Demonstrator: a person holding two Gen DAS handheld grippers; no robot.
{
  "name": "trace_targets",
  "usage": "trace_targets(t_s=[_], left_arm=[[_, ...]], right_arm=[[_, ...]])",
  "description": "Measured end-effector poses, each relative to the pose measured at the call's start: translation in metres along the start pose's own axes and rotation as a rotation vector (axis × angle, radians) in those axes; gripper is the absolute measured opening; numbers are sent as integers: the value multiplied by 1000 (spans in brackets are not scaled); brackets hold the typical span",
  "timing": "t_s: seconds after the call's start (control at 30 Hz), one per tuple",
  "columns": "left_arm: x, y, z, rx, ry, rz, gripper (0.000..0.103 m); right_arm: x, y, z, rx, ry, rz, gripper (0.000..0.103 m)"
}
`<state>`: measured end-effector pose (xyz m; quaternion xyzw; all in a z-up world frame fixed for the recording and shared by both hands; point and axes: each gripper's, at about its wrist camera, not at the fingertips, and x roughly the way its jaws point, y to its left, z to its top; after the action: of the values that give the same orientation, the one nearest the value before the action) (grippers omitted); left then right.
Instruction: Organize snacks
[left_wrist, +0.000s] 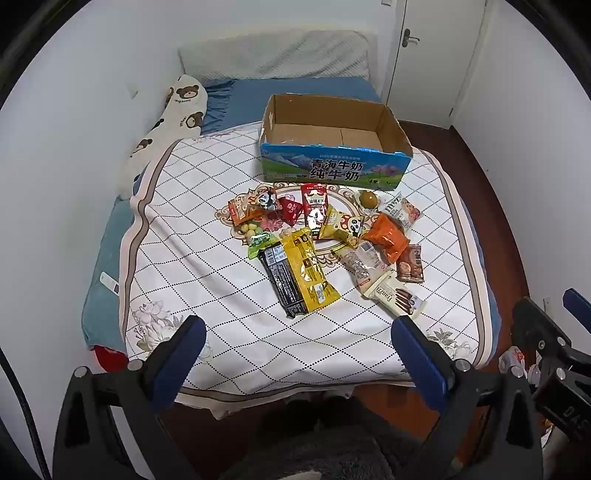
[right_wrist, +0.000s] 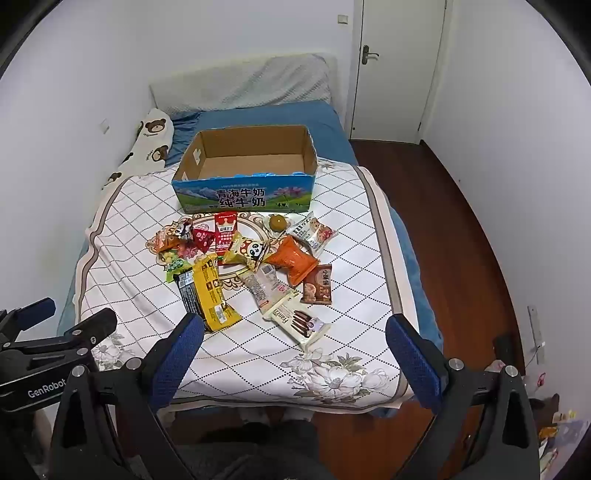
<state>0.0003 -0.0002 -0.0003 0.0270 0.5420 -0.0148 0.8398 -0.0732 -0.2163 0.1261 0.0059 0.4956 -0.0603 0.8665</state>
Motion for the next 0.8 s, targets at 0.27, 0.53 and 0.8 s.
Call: trace_targets(t_s=[0.27,0.53,0.8], left_arm=[[4,1,1,-4,1,-6,103],[4,1,2,-5,5,-7,103],[3,3,2,-6,4,-8,103]], right_arm=[[-1,3,0,3,-3,5,101],[2,5,0,7,2,9,101],[3,6,-1,16,0,10,101]])
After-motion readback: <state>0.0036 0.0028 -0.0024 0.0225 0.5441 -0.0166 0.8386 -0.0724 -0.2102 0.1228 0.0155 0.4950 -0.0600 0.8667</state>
